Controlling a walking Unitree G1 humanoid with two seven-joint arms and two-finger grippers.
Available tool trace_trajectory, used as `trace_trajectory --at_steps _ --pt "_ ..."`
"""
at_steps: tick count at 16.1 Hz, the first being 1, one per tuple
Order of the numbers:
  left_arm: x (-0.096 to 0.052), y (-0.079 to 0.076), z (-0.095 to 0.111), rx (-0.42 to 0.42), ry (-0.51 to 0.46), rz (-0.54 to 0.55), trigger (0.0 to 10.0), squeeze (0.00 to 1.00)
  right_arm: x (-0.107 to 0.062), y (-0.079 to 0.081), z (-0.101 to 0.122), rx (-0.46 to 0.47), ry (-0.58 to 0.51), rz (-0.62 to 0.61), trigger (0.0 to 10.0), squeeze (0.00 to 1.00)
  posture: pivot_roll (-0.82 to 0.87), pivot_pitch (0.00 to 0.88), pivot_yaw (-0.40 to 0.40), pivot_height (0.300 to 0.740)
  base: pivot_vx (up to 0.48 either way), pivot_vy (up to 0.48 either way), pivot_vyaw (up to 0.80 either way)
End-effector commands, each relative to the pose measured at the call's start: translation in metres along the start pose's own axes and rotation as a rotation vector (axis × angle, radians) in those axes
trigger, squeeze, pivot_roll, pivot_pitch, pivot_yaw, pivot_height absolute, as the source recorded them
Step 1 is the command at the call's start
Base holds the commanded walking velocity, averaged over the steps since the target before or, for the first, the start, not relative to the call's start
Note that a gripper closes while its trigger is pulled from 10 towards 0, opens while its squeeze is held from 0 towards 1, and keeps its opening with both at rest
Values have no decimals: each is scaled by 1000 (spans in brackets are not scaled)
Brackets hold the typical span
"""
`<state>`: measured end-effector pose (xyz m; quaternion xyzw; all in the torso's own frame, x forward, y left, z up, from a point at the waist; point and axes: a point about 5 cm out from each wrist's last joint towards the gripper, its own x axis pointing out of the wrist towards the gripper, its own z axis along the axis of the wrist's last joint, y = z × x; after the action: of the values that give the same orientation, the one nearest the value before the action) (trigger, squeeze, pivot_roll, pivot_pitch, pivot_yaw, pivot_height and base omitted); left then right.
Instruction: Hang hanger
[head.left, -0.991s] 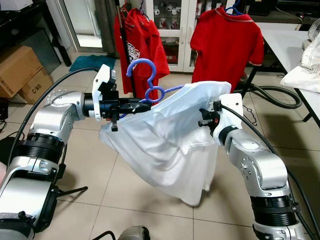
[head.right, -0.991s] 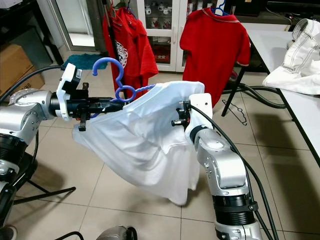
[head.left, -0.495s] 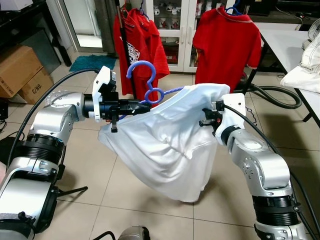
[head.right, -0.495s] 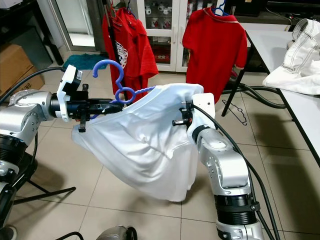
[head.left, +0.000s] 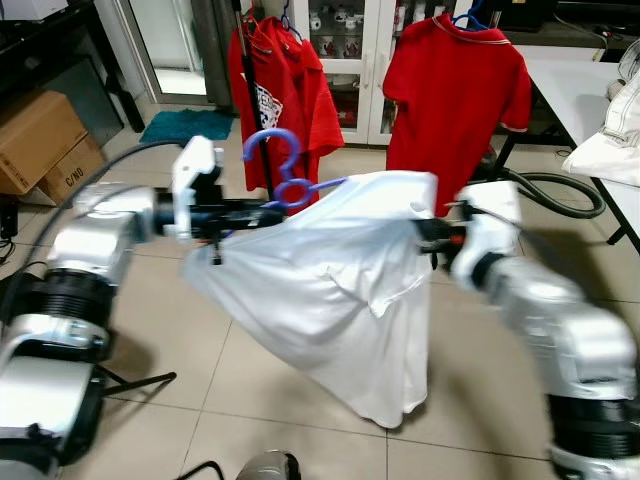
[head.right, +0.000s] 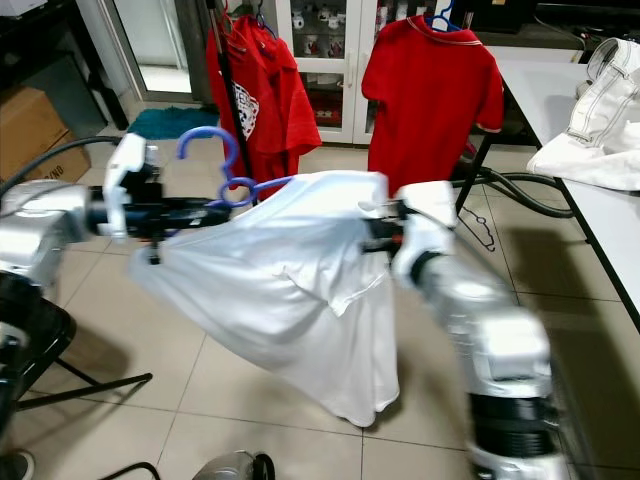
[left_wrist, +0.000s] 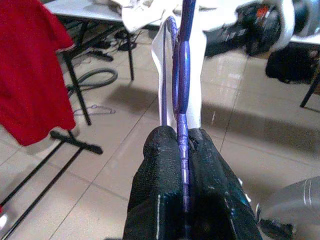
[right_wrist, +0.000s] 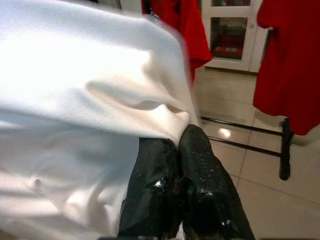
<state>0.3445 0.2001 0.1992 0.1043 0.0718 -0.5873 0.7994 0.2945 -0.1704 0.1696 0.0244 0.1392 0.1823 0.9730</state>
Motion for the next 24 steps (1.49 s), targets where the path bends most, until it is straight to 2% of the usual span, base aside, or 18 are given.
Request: trace_trajectory --at_steps 1,3,6,10,13,18,19,21,22,24 --pt "-7 3 7 32 -1 15 0 0 -6 -1 7 2 -21 37 0 0 -6 0 99 740 0 0 0" --pt "-12 1 4 29 18 -17 0 0 -15 -17 11 -3 -19 47 0 0 -6 0 101 740 0 0 0" --pt "-17 -2 2 15 39 -64 0 0 -19 -29 19 -17 -19 46 0 0 -1 0 101 740 0 0 0" --pt "-28 -4 -8 -2 115 -87 0 0 -21 -42 31 -16 -40 46 0 0 1 0 103 740 0 0 0" --pt "-43 -6 -18 -27 213 -98 0 0 -26 -60 35 -10 -47 7 0 0 3 0 100 740 0 0 0" --pt "-49 -12 -18 -35 218 -153 0 0 -24 -65 34 -18 -22 20 0 0 4 0 95 740 0 0 0" --pt "-47 -12 -12 -20 185 -160 0 0 -22 -62 32 -20 -6 51 0 0 4 0 92 740 0 0 0" --pt "-44 -15 -8 -15 187 -194 0 0 -19 -57 26 -33 28 86 0 0 5 0 92 740 0 0 0" --pt "-41 -21 -8 -24 214 -238 0 0 -15 -55 21 -35 44 95 0 0 5 0 92 740 0 0 0" --pt "-40 -24 -9 -28 238 -262 0 0 -13 -55 20 -37 50 104 0 0 4 0 92 740 0 0 0"
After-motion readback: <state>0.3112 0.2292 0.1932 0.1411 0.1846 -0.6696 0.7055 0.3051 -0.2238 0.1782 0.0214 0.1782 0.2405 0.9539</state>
